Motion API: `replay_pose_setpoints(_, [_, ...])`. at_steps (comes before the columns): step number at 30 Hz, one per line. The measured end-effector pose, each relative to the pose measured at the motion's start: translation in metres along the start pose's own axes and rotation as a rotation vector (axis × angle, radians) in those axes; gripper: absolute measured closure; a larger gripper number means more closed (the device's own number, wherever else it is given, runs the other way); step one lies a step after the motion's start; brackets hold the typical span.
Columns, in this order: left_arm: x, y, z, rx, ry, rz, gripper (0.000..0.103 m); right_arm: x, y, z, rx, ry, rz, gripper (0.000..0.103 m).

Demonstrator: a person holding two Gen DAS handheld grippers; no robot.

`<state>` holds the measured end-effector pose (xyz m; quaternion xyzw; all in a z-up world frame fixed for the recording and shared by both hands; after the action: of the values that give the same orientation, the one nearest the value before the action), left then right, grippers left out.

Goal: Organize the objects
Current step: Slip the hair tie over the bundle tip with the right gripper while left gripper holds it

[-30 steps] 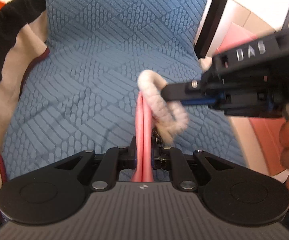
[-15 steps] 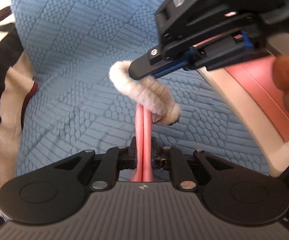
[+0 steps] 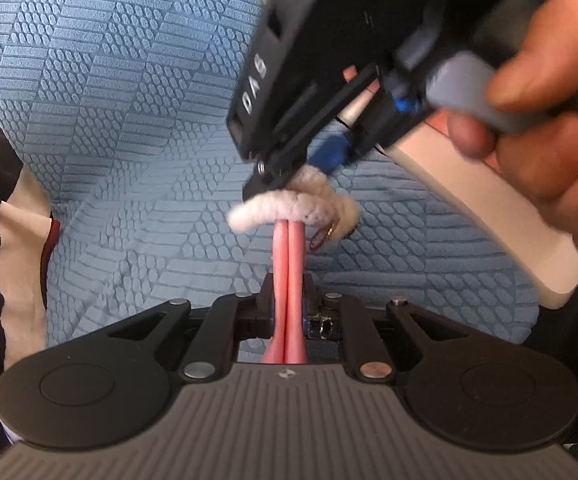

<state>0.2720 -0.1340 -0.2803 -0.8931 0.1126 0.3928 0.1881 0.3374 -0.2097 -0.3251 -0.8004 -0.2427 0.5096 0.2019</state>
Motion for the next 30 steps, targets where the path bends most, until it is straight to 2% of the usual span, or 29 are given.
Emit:
replay_pose_setpoints(12, [0.002, 0.002, 0.001, -0.010, -0.006, 0.013, 0.090, -0.006, 0.019, 0.002, 0.122, 0.024, -0.011, 0.072])
replay_pose_setpoints(19, [0.000, 0.005, 0.001, -0.005, -0.006, 0.018, 0.090, -0.007, 0.022, 0.001, 0.130, 0.020, 0.011, 0.071])
replay_pose_setpoints(30, [0.006, 0.003, 0.003, -0.007, -0.016, 0.004, 0.090, -0.022, 0.027, 0.002, 0.194, 0.049, -0.010, 0.071])
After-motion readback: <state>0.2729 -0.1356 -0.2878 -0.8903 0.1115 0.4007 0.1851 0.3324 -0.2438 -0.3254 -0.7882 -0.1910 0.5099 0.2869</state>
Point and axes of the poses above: each gripper's, at about its wrist camera, not at the fingertips, and x roughly the way its jaws point, y to its right, z to its underside, the point moved 7 cm from there along x, roughly the way its jaws point, and after that the axes turned 4 degrees about -z, right-handed, at the moved point
